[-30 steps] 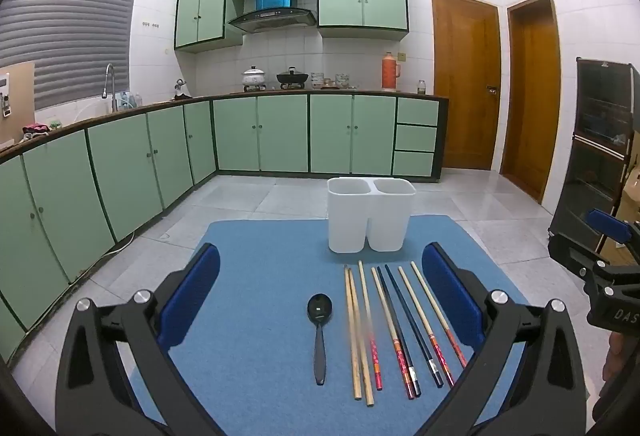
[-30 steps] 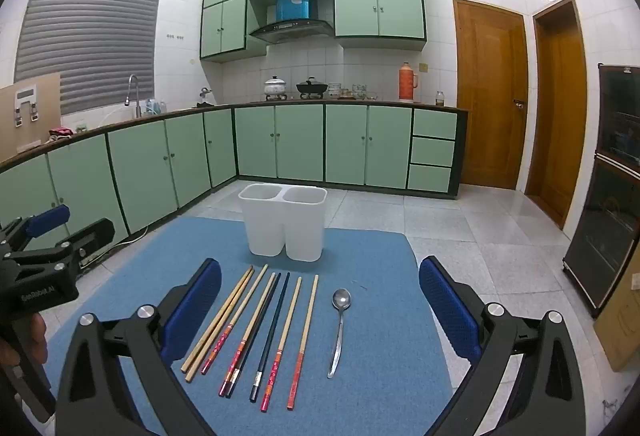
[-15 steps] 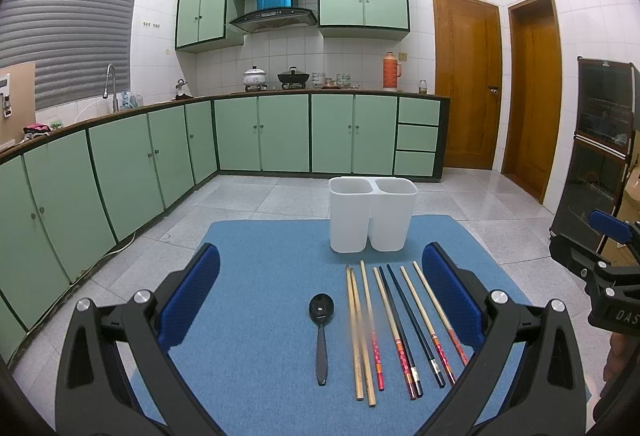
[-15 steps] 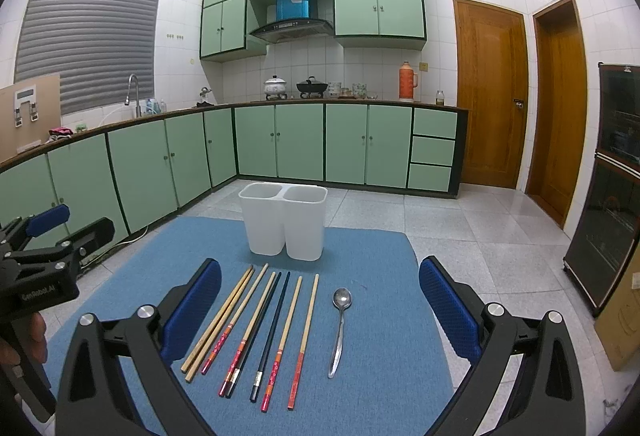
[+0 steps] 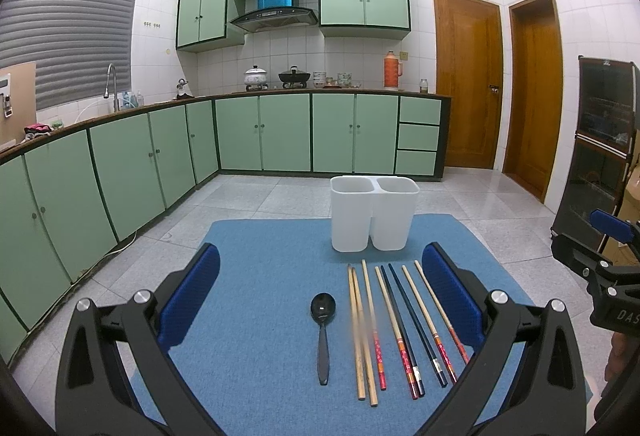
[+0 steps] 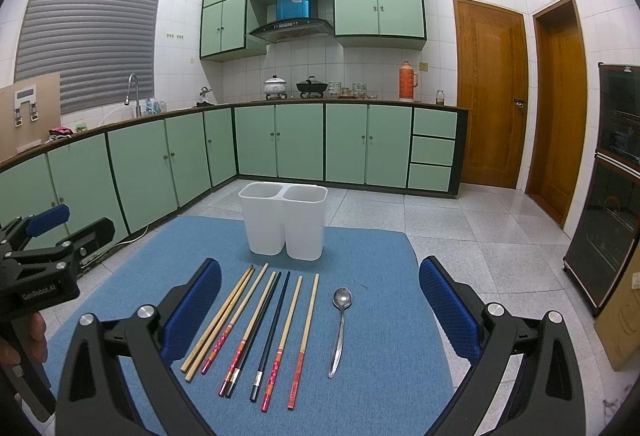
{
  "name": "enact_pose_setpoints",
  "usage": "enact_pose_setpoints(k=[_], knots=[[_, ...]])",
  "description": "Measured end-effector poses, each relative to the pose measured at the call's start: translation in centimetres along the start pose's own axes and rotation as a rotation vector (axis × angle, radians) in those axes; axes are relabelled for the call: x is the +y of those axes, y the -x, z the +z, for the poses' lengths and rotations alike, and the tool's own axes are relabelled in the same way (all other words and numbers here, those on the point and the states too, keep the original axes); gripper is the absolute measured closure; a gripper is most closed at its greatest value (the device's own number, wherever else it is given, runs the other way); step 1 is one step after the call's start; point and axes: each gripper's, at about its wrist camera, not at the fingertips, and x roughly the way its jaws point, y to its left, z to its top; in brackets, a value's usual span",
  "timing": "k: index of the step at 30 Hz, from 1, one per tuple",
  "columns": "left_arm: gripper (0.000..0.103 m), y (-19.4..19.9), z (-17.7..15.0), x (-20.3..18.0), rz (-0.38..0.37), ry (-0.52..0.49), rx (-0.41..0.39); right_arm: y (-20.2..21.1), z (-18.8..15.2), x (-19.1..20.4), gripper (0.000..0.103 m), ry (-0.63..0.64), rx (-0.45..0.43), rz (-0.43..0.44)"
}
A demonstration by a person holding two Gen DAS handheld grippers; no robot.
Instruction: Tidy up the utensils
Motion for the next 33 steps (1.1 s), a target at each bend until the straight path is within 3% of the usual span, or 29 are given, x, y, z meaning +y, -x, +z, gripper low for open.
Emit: enact_pose_setpoints(k=[33], knots=[[0.005, 0.66, 0.04, 0.11, 0.005, -0.003, -0.002, 0.09, -0.14, 0.08, 0.006, 0.0, 0.0, -0.002]])
